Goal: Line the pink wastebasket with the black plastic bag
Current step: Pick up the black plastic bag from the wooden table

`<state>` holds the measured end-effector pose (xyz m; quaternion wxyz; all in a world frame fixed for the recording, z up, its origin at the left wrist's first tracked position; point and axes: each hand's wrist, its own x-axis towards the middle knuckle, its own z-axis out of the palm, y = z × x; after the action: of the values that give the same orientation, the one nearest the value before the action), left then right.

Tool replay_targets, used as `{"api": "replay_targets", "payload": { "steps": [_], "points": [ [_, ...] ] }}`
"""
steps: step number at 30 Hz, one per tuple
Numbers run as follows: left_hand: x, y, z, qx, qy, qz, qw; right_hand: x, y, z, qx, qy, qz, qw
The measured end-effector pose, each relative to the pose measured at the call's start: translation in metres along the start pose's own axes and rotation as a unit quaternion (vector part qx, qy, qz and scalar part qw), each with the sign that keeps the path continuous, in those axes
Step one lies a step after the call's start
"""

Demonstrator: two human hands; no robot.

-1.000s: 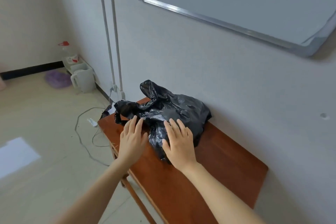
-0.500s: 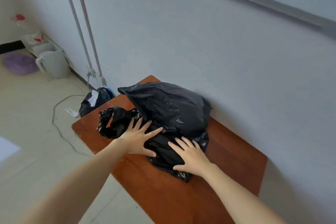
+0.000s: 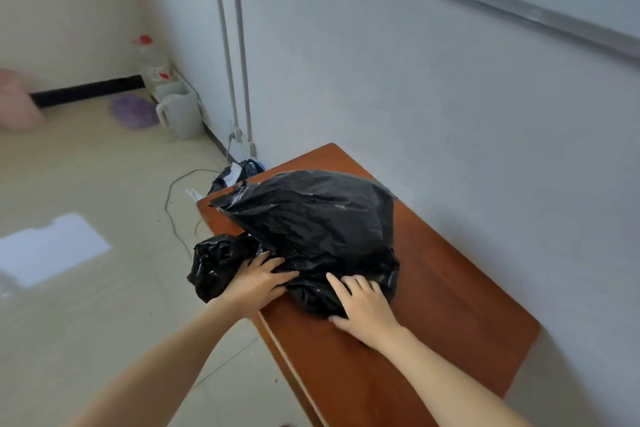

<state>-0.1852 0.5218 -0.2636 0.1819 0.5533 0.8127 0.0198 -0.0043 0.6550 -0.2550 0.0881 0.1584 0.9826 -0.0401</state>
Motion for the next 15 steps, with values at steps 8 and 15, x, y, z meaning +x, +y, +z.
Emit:
{"api": "replay_targets", "payload": {
  "steps": [8,15],
  "points": [
    [-0.137,0.004,-0.010,-0.208,0.102,-0.187,0.955,0.000,-0.053,-0.043,0.150,0.105,-0.158,0.970],
    [-0.271,0.002,-0.035,-0.146,0.213,-0.318,0.912,-0.007,-0.148,-0.091,0.216,0.115,-0.302,0.921]
  ]
}}
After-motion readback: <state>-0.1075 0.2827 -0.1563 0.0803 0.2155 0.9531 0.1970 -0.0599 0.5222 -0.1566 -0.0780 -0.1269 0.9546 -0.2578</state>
